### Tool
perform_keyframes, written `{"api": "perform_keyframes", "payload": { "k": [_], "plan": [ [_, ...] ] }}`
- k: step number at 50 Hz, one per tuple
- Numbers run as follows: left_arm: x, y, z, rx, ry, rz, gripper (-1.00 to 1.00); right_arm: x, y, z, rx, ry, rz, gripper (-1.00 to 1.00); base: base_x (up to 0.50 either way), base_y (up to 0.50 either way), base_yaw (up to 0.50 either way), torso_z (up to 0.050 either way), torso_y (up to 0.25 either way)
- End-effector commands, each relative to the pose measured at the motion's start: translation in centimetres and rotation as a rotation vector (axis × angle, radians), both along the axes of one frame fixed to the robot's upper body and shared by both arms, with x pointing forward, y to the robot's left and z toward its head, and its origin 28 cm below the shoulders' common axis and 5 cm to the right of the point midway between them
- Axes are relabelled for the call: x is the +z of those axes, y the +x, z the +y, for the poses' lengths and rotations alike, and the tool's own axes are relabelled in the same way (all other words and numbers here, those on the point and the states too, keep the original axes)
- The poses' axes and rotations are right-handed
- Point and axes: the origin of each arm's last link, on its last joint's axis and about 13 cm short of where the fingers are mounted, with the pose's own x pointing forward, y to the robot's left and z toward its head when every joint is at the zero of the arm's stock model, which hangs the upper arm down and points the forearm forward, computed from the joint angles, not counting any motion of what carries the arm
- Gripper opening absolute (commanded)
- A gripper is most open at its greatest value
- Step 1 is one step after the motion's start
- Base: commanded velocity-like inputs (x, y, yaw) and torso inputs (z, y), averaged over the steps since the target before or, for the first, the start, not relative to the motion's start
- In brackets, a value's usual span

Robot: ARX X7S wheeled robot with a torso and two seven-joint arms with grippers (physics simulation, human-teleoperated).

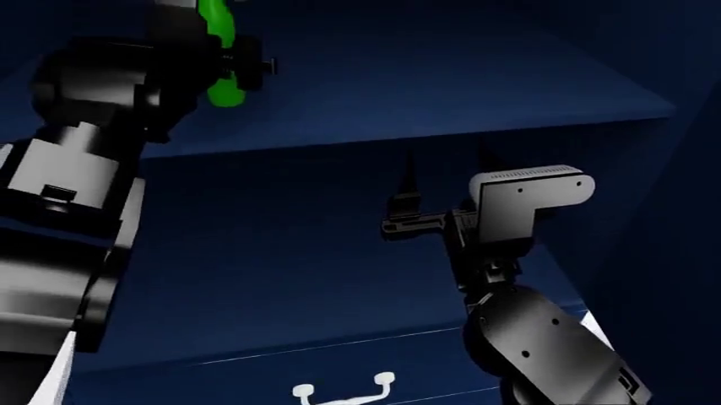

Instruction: Pick the beer from the counter and place it in the cabinet.

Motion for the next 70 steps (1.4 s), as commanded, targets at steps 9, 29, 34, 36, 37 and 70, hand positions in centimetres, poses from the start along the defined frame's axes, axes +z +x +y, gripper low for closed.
{"api": "perform_keyframes", "payload": {
  "k": [9,29,34,36,37,70],
  "plan": [
    [-2.8,0.3,0.1,0.013,-0.061,0.056,-1.0,-0.3,0.3,0.0,0.0,0.008,0.006,1.0,0.0,0.0,0.0,0.0,0.0],
    [-5.5,0.2,0.5,0.04,-0.055,0.115,-1.0,-0.8,0.7,0.2,0.001,0.013,0.016,1.0,0.0,0.0,0.0,0.0,0.0],
    [-5.5,0.2,0.5,0.031,-0.074,0.12,-1.0,-0.8,0.7,0.2,0.002,0.013,0.018,1.0,0.0,0.0,0.0,0.0,-0.004],
    [-5.5,0.2,0.5,0.03,-0.08,0.119,-1.0,-0.7,0.7,0.2,0.003,0.013,0.017,1.0,0.0,0.0,0.0,0.0,-0.005],
    [-5.5,0.2,0.5,0.03,-0.083,0.119,-1.0,-0.7,0.7,0.3,0.004,0.013,0.016,1.0,0.0,0.0,0.0,0.0,0.0],
    [-0.5,0.2,1.3,0.023,-0.166,-0.03,1.0,-0.4,0.2,1.3,0.055,-0.004,-0.012,1.0,0.0,0.0,0.0,0.0,-0.001]
  ]
}}
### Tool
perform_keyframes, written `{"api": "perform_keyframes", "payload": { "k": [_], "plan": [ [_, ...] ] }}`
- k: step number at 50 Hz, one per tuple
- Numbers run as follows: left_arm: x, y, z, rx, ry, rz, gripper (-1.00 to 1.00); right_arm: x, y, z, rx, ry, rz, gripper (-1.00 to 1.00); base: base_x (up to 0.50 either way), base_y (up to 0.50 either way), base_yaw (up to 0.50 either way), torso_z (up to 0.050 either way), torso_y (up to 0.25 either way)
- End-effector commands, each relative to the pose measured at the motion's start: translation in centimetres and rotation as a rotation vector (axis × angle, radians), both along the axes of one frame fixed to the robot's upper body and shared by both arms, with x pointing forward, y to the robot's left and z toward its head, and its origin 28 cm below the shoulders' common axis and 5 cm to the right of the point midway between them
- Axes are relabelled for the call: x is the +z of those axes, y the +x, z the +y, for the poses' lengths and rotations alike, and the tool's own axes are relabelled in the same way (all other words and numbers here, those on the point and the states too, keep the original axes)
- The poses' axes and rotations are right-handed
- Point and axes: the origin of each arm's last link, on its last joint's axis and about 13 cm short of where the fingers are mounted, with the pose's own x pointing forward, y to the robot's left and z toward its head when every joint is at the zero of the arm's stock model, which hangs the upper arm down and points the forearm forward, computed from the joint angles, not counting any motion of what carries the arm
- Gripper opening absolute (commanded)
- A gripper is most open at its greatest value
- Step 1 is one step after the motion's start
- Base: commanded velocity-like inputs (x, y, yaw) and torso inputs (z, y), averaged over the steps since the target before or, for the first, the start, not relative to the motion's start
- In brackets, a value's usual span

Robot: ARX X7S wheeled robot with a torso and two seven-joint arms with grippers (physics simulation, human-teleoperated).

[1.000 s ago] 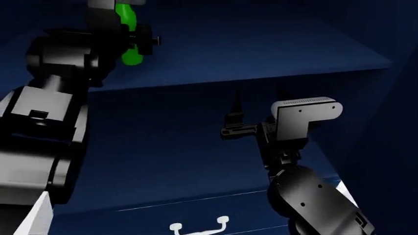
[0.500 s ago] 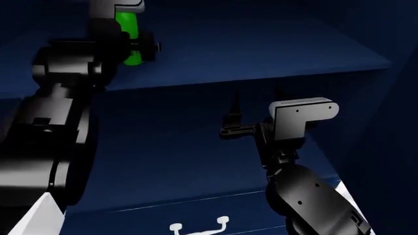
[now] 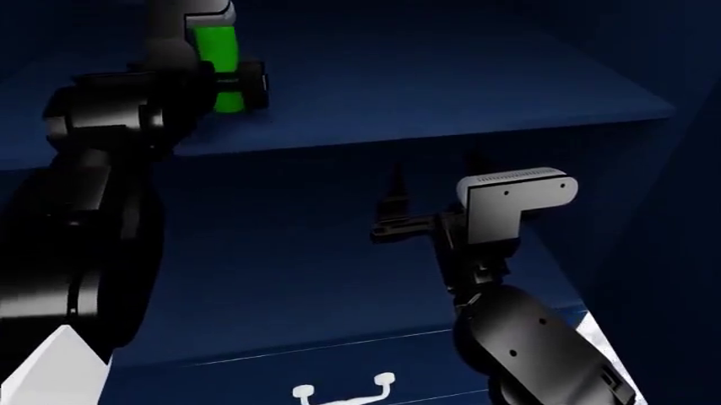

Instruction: Pick the beer from the counter and place it in the cabinet.

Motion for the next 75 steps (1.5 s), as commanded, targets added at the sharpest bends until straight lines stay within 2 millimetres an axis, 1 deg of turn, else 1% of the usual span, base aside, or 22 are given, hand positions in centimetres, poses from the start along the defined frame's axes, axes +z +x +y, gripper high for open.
{"api": "perform_keyframes", "payload": {
  "k": [1,9,14,19,21,25,27,28,29,33,35,38,46,51,54,56,59,63,69,75],
  "plan": [
    [2.4,0.0,0.3,-0.015,-0.036,-0.088,1.0,0.2,-0.2,0.5,0.021,-0.014,-0.013,1.0,0.0,0.0,0.0,0.0,0.0],
    [3.6,-0.2,0.3,-0.04,-0.022,-0.125,1.0,0.3,-0.3,0.7,0.028,-0.019,-0.022,1.0,0.0,0.0,0.0,0.0,0.0],
    [3.8,-1.1,-0.2,-0.064,0.011,-0.124,1.0,0.3,-0.3,0.7,0.028,-0.018,-0.023,1.0,0.0,0.0,0.0,0.0,0.0],
    [4.9,-3.9,-0.5,-0.057,0.034,-0.157,1.0,0.3,-0.3,0.8,0.031,-0.019,-0.022,1.0,0.0,0.0,0.0,0.0,0.0],
    [5.7,-5.4,-0.7,-0.053,0.033,-0.19,1.0,0.4,-0.3,0.9,0.032,-0.021,-0.023,1.0,0.0,0.0,0.0,0.0,0.0],
    [7.0,-7.8,-0.8,-0.02,0.062,-0.231,1.0,0.4,-0.4,1.0,0.035,-0.02,-0.023,1.0,0.0,0.0,0.0,0.0,0.0],
    [7.2,-9.0,-1.0,-0.019,0.071,-0.25,1.0,0.4,-0.5,1.1,0.037,-0.018,-0.024,1.0,0.0,0.0,0.0,0.0,0.0],
    [7.2,-9.0,-1.0,-0.019,0.071,-0.25,1.0,0.4,-0.5,1.1,0.038,-0.017,-0.024,1.0,0.0,0.0,0.0,0.0,0.0],
    [7.2,-10.2,-1.2,-0.015,0.075,-0.267,1.0,0.4,-0.6,1.1,0.038,-0.016,-0.024,1.0,0.0,0.0,0.0,0.0,0.0],
    [7.5,-12.7,-1.5,-0.017,0.097,-0.313,1.0,0.4,-0.8,1.1,0.038,-0.012,-0.024,1.0,0.0,0.0,0.0,0.0,0.0],
    [7.5,-13.3,-1.7,-0.033,0.098,-0.325,1.0,0.4,-0.9,1.1,0.037,-0.01,-0.023,1.0,0.0,0.0,0.0,0.0,0.0],
    [6.8,-13.6,-2.0,-0.077,0.103,-0.311,1.0,0.4,-1.1,1.2,0.039,-0.003,-0.024,1.0,0.0,0.0,0.0,0.0,0.0],
    [5.6,-15.8,-2.7,-0.137,0.109,-0.324,1.0,0.6,-1.3,1.1,0.027,0.001,-0.028,1.0,0.0,0.0,0.0,0.0,0.0],
    [4.3,-18.3,-3.6,-0.148,0.093,-0.449,1.0,0.9,-1.3,0.9,0.017,0.008,-0.032,1.0,0.0,0.0,0.0,0.0,0.0],
    [3.3,-19.2,-4.0,-0.151,0.091,-0.495,1.0,1.2,-1.4,0.8,0.014,0.01,-0.039,1.0,0.0,0.0,0.0,0.0,0.0],
    [2.6,-20.3,-4.0,-0.13,0.086,-0.539,1.0,1.4,-1.6,0.6,0.01,0.012,-0.045,1.0,0.0,0.0,0.0,0.0,0.0],
    [1.2,-22.1,-4.3,-0.128,0.099,-0.58,1.0,1.5,-1.7,0.3,0.0,0.013,-0.05,1.0,0.0,0.0,0.0,0.0,0.0],
    [0.0,-23.6,-4.3,-0.122,0.11,-0.613,1.0,1.7,-1.8,0.0,-0.014,0.014,-0.054,1.0,0.0,0.0,0.0,0.0,0.0],
    [-2.1,-24.8,-4.2,-0.136,0.059,-0.636,1.0,1.6,-2.1,-0.5,-0.035,0.01,-0.06,1.0,0.0,0.0,0.0,0.0,0.0],
    [-4.5,-25.0,-4.6,-0.172,0.027,-0.648,1.0,1.6,-2.4,-0.7,-0.05,-0.001,-0.072,1.0,0.0,0.0,0.0,0.0,0.0]
  ]
}}
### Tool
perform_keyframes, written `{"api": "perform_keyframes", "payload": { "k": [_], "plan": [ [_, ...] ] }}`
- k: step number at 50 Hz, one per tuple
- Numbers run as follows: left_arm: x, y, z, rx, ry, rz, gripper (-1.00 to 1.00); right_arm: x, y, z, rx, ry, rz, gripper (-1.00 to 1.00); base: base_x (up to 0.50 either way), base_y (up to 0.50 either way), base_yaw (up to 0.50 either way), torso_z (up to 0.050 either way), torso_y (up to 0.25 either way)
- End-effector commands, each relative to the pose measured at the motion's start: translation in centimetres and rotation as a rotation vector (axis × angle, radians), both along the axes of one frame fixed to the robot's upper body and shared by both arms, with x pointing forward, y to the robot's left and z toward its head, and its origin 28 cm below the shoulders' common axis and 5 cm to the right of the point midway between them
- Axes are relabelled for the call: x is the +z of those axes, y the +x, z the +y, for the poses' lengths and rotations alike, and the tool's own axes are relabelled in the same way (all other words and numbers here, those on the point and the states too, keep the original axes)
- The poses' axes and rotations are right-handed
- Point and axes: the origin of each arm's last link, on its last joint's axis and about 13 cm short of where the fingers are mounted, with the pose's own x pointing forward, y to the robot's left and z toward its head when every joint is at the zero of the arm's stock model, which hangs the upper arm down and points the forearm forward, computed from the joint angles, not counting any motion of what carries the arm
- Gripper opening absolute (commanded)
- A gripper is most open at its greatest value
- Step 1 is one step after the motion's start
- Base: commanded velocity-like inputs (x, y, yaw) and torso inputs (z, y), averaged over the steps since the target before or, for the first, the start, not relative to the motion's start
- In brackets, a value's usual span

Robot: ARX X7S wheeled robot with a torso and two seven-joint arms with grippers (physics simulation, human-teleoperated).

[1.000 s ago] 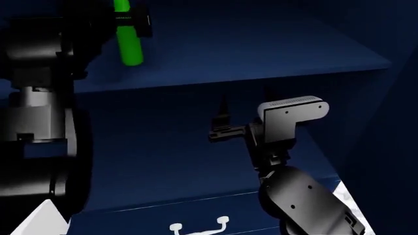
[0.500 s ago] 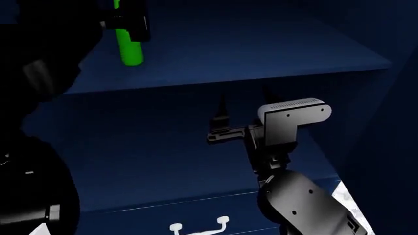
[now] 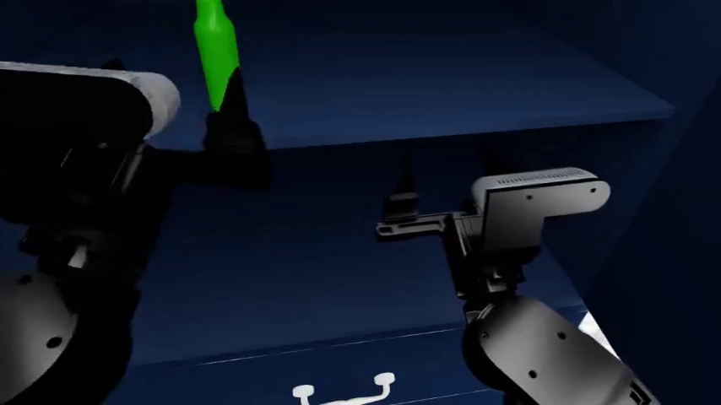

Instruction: Pick the beer from the counter and place it in the cabinet.

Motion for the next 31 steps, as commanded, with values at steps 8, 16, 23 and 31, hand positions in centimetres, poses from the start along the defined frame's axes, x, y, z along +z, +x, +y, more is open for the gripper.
{"api": "perform_keyframes", "payload": {
  "k": [8,16,23,31],
  "plan": [
    [-5.6,-2.3,-1.3,-0.087,-0.017,-0.08,1.0,-0.1,-0.8,-0.6,-0.031,-0.012,-0.022,1.0,0.0,0.0,0.0,0.0,0.0],
    [-8.1,-1.6,-2.0,-0.098,0.006,-0.087,1.0,-0.6,-2.0,-1.2,-0.052,-0.016,-0.036,1.0,0.0,0.0,0.0,0.0,0.0],
    [-10.0,-0.8,-2.1,-0.09,0.008,-0.081,1.0,-0.7,-4.0,-1.8,-0.073,-0.037,-0.069,1.0,0.0,0.0,0.0,0.0,0.0],
    [-10.9,-0.7,-2.4,-0.101,0.015,-0.091,1.0,-0.6,-5.8,-2.4,-0.091,-0.035,-0.109,1.0,0.0,0.0,0.0,0.0,0.0]
  ]
}}
